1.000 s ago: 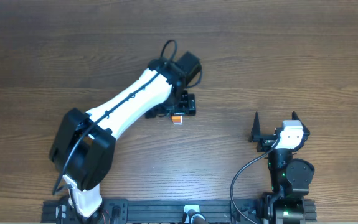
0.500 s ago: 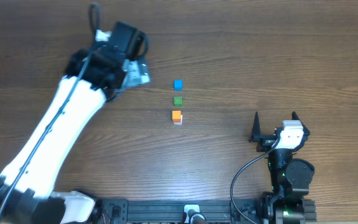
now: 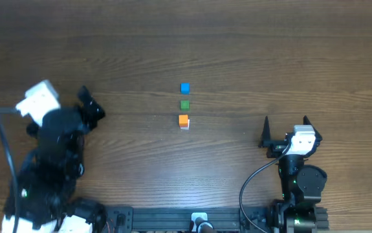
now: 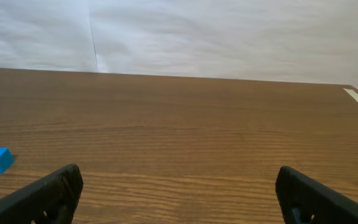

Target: Stack Cubes

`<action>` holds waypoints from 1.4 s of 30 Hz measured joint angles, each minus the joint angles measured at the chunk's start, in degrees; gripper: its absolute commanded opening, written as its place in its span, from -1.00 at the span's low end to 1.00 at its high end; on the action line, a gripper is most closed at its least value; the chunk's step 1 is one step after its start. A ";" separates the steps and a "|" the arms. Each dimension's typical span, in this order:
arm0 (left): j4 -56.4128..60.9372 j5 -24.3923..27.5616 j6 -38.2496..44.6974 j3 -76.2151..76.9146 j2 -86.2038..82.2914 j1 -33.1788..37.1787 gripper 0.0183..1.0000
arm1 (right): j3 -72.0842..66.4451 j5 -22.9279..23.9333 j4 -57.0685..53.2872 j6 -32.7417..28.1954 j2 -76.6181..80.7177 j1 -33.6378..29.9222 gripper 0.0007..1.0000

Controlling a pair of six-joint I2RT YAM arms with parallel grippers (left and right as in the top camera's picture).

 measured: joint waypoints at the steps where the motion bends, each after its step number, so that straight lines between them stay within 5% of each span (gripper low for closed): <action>1: 0.26 -0.72 -0.87 -2.36 -2.56 0.00 1.00 | 0.00 0.00 0.00 -0.02 -0.02 0.00 0.99; 10: 0.72 -9.29 -13.77 -19.34 -20.26 0.07 1.00 | 0.00 0.00 0.00 -0.02 -0.07 0.00 0.98; 19: 0.55 1.88 -15.41 -20.90 -22.03 0.15 1.00 | 0.00 0.00 0.00 -0.04 -0.07 0.00 0.99; 33: -17.92 8.59 -14.47 -21.20 -22.03 0.15 1.00 | 0.00 0.00 0.00 -0.02 -0.07 0.00 0.99; 42: -4.15 16.31 5.68 -21.40 -26.45 4.96 1.00 | 0.00 0.00 0.00 0.00 -0.07 0.00 0.99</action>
